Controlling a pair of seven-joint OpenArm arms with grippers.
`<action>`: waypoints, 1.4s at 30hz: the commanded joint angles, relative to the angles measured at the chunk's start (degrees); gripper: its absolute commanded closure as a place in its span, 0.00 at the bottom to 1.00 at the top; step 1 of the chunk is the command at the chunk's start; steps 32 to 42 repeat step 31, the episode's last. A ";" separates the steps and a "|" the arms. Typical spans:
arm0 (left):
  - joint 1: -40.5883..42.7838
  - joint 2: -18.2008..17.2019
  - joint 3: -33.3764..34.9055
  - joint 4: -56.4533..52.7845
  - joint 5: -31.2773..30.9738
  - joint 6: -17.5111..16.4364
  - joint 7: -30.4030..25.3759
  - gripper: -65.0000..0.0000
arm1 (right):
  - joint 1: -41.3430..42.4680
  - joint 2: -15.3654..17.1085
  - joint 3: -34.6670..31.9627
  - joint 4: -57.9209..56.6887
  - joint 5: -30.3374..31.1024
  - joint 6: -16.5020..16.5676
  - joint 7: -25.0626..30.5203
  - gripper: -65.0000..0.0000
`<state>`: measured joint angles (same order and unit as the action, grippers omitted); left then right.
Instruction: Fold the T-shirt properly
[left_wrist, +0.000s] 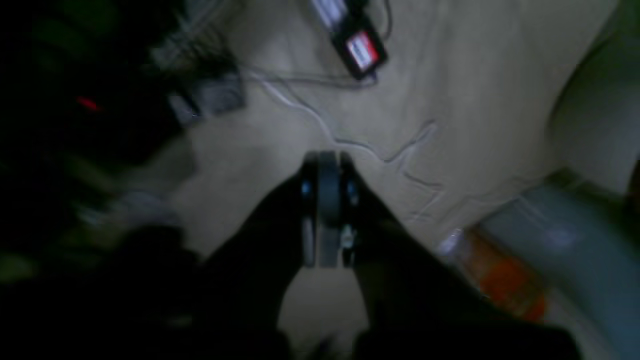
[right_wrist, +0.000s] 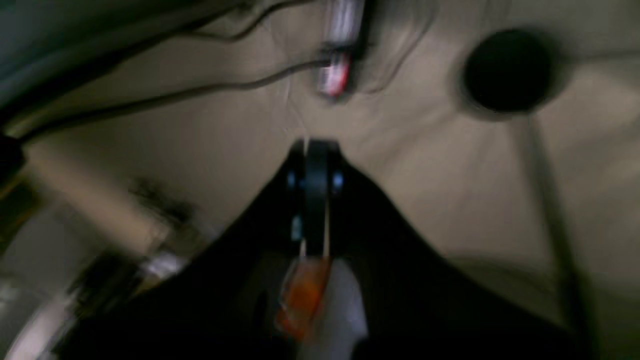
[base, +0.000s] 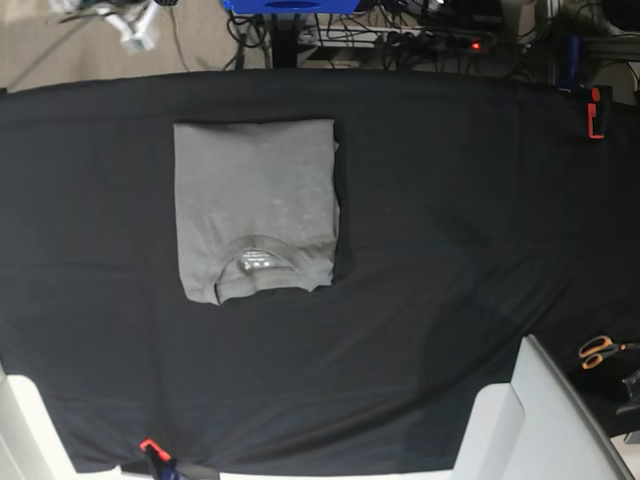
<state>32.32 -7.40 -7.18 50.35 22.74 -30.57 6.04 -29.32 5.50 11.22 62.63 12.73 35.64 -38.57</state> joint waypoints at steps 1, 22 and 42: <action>-3.35 0.06 -0.07 -7.75 -0.10 2.04 -4.42 1.00 | 2.73 1.49 -2.12 -7.55 -0.91 -0.78 1.07 0.99; -26.21 -1.61 0.02 -44.41 0.51 6.79 -28.07 1.00 | 21.54 -1.32 -29.90 -60.04 -0.56 -45.18 58.04 0.98; -26.47 -1.44 0.02 -44.33 0.51 6.79 -28.07 1.00 | 21.45 -2.46 -29.90 -60.04 -0.56 -45.18 57.42 0.98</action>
